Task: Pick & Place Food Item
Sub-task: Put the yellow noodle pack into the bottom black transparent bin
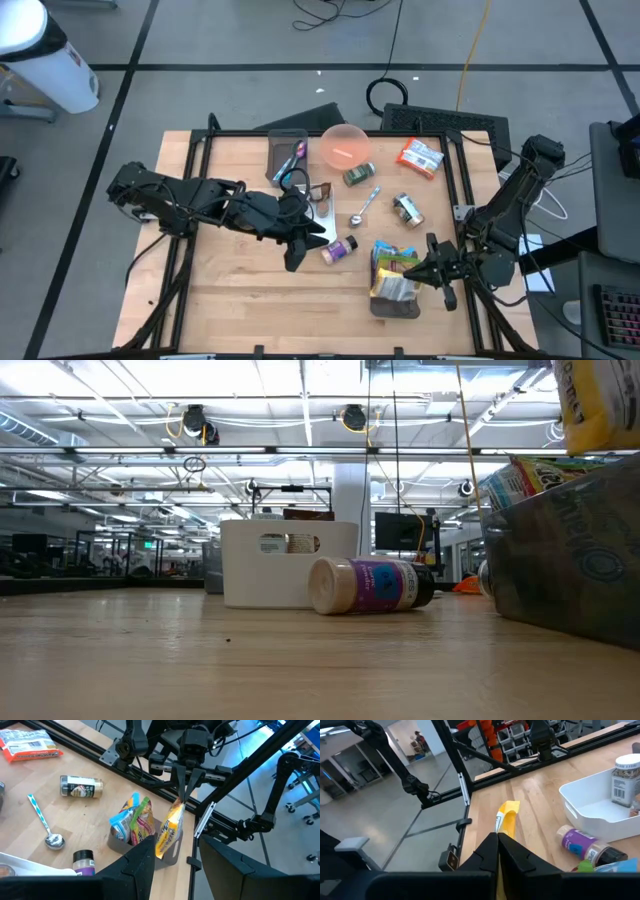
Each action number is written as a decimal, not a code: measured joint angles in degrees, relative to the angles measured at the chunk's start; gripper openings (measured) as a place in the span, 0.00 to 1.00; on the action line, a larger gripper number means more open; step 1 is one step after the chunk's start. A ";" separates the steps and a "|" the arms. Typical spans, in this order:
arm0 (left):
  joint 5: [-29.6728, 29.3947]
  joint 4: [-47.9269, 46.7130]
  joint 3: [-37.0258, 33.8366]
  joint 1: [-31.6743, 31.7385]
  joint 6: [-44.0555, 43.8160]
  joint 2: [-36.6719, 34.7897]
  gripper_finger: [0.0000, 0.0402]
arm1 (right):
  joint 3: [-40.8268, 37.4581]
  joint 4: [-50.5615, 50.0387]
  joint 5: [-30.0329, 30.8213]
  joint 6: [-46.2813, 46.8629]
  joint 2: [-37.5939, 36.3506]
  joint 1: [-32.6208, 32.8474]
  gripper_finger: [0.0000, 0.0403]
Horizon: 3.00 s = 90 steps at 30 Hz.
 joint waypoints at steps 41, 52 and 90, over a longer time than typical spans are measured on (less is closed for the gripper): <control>-2.54 0.02 -0.02 0.11 0.26 0.02 0.40 | -8.61 9.55 0.08 1.17 0.22 -0.01 0.00; -2.95 0.02 -0.02 0.11 0.22 0.02 0.40 | -11.20 9.67 -0.17 3.07 0.22 -0.02 0.00; -2.71 0.03 -0.02 1.69 -1.27 0.02 0.40 | -14.77 15.15 -0.29 2.58 6.86 -1.29 0.00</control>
